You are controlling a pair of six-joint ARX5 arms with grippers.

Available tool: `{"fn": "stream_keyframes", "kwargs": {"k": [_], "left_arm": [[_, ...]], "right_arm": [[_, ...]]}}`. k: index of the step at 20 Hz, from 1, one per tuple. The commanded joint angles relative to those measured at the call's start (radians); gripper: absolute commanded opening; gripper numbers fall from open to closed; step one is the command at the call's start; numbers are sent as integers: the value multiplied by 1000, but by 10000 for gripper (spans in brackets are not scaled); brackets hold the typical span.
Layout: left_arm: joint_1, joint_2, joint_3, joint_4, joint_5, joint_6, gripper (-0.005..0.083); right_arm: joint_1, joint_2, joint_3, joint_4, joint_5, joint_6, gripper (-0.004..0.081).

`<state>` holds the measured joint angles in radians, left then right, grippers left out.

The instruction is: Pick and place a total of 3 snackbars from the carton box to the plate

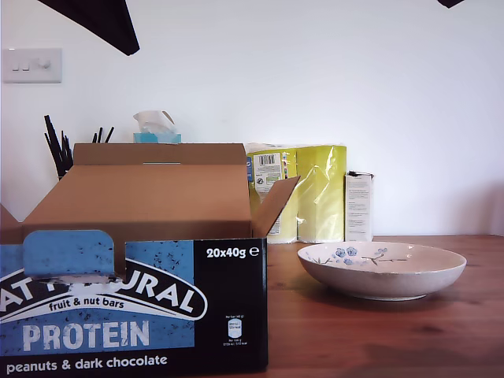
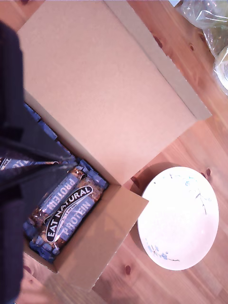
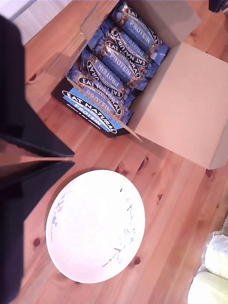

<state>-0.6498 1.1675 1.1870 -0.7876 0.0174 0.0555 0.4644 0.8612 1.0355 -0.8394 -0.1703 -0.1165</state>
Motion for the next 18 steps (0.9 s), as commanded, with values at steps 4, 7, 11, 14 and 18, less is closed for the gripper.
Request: {"fn": "stream_keyframes", "kwargs": {"k": [4, 7, 11, 14, 18], "left_arm": [[-1, 5, -14, 10, 35, -4, -24], [-1, 5, -14, 10, 33, -5, -24], [2, 2, -14, 4, 18, -2, -24], [34, -9, -19, -13, 8, 25, -24], [80, -26, -47, -36, 44, 98, -24]], "right_arm": [[-2, 0, -14, 29, -3, 13, -13], [-2, -3, -14, 35, -3, 13, -13], [-2, -62, -14, 31, -3, 12, -13], [-2, -140, -14, 5, 22, 12, -13], [-2, -216, -14, -45, 23, 16, -13]]}}
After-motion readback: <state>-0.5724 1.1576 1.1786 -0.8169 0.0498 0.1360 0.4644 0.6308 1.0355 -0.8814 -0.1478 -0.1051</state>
